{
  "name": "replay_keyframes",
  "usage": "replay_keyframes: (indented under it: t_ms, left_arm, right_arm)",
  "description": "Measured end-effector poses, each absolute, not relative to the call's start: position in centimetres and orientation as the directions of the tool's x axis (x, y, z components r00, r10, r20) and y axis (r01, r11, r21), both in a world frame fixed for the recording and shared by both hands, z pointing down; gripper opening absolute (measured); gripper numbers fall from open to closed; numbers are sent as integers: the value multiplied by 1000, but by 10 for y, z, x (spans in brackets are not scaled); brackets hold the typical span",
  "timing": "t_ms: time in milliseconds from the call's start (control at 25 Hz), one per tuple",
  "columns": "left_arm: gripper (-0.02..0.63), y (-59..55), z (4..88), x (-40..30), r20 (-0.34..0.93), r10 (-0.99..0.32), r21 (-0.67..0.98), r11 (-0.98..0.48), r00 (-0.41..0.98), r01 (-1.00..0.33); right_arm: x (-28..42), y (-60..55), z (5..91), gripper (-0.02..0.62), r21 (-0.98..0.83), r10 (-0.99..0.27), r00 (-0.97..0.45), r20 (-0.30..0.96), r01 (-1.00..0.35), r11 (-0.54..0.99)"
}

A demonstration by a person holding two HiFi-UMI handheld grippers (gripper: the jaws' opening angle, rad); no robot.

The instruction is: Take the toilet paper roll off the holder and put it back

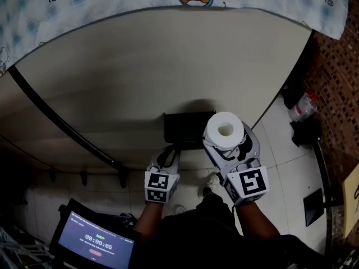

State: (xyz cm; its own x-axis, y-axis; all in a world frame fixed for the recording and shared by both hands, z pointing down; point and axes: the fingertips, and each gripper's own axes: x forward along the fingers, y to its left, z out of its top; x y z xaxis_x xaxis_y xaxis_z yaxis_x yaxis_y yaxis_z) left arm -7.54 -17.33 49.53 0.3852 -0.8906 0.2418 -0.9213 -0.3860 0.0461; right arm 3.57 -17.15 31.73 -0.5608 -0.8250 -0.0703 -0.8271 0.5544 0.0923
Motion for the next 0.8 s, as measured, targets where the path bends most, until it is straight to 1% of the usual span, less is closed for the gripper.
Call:
replay_keyframes:
  t_ms: [40,480,640,800]
  left_arm:
    - [77,-172,495,-76,243,-890,47,-387,387,-921]
    - [83,-158,481,-66,266,-829,129,-475,492,-870]
    - [87,-156,474,-63,272,-798,193,-502,538,-843]
    - [91,-156,470,-63,269,-783,217,-517,560,-828]
  right_arm:
    - [36,-172,317,443,90,-826,-559,-71,-828,553]
    - [55,-178,311,443,57,-843,-531,-82,-847,528]
    - [68,-182,315,443,73,-862,-501,-81,-865,496]
    - [88,-187,323,443,21,-888,-450,-93,-893,450]
